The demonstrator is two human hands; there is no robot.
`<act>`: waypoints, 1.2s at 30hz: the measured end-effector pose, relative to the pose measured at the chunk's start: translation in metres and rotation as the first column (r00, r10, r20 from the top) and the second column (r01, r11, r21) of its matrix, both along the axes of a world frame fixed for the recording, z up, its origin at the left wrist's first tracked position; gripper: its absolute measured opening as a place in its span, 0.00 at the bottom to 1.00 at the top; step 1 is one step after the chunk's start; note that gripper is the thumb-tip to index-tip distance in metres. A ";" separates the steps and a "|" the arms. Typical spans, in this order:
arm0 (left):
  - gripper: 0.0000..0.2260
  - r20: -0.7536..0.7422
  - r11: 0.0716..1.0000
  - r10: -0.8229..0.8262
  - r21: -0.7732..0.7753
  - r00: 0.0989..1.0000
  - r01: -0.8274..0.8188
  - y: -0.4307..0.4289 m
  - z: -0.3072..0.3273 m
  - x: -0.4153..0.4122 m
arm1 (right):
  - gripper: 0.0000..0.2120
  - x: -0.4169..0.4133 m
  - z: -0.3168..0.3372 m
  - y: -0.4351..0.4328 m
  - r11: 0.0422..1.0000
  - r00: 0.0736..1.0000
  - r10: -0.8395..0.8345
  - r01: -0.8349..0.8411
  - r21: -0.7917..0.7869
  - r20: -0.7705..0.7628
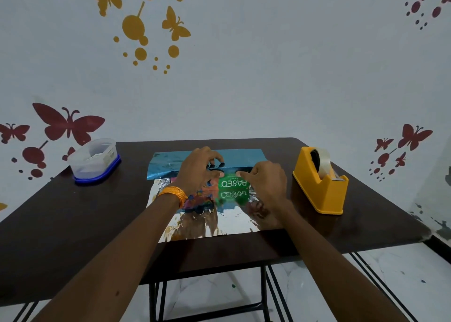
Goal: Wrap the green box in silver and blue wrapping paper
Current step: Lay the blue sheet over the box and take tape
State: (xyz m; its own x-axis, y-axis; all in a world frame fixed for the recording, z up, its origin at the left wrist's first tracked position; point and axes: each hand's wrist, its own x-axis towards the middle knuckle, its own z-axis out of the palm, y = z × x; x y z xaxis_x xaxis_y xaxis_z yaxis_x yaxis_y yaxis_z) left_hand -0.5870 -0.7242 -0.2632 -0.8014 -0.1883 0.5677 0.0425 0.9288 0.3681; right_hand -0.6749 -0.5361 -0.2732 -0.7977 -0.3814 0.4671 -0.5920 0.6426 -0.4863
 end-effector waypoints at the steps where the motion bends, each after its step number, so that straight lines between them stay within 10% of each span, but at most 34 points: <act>1: 0.15 -0.001 1.000 -0.001 -0.001 1.000 0.001 -0.001 0.000 0.000 | 0.31 -0.002 0.000 0.003 1.000 1.000 -0.003 0.004 -0.018 0.025; 21: 0.13 0.028 1.000 0.012 0.004 1.000 -0.012 0.001 0.004 0.000 | 0.29 -0.016 -0.003 0.012 0.986 0.991 -0.135 0.133 0.104 0.010; 30: 0.30 -0.012 0.991 0.036 -0.127 0.999 -0.037 0.022 0.023 0.002 | 0.22 0.004 0.025 0.077 0.985 0.989 -0.128 0.118 -0.128 -0.072; 36: 0.15 -0.050 0.978 -0.160 0.125 0.986 0.165 0.114 0.055 -0.020 | 0.11 -0.007 0.052 0.147 0.913 0.940 -0.319 0.271 -0.305 -0.120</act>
State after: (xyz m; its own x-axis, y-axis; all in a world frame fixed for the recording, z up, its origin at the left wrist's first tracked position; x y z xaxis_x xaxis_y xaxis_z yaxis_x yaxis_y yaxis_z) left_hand -0.6067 -0.6107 -0.2078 -0.8046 -0.1309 0.5792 0.2060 0.8533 0.4790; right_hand -0.6822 -0.3890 -0.2216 -0.7567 0.0246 0.6533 -0.4834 0.6518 -0.5844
